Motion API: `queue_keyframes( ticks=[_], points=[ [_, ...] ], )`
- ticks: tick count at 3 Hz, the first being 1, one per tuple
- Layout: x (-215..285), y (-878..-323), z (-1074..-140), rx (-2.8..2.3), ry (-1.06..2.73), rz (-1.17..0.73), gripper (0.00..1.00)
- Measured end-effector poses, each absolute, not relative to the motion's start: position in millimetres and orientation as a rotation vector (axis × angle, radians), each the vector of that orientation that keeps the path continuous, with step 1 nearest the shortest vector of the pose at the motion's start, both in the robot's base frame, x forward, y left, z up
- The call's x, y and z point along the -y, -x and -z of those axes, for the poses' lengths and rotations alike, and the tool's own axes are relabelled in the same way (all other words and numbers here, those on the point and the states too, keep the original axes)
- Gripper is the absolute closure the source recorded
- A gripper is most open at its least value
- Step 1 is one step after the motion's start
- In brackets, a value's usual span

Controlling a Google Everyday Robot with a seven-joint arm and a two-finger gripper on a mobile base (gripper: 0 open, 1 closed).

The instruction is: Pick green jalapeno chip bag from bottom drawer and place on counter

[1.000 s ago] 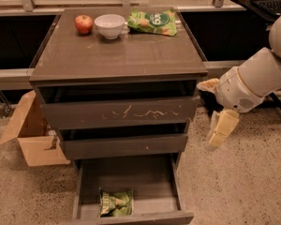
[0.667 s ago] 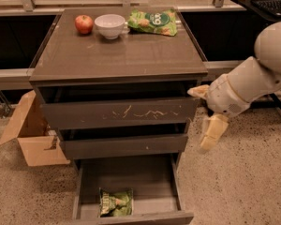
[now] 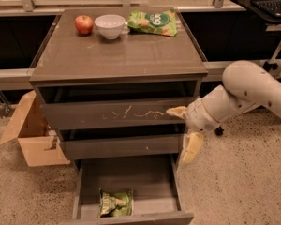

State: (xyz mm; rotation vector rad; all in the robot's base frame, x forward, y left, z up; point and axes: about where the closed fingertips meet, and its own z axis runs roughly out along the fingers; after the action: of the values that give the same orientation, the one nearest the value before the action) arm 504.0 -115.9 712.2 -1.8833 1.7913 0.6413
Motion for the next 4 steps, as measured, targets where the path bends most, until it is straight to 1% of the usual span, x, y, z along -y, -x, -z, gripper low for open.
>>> queue_keyframes(
  ticks=[1, 2, 3, 4],
  points=[
    [91.7, -513.1, -644.4, -1.735, 1.865, -0.779, 0.0],
    [79.7, -514.4, -606.3, -1.709, 1.847, -0.861, 0.0],
    [78.1, -513.7, -603.8, -1.708, 1.858, -0.854, 0.0],
    [65.5, -511.7, -560.2, -1.659, 1.914, -0.847, 0.0]
  ],
)
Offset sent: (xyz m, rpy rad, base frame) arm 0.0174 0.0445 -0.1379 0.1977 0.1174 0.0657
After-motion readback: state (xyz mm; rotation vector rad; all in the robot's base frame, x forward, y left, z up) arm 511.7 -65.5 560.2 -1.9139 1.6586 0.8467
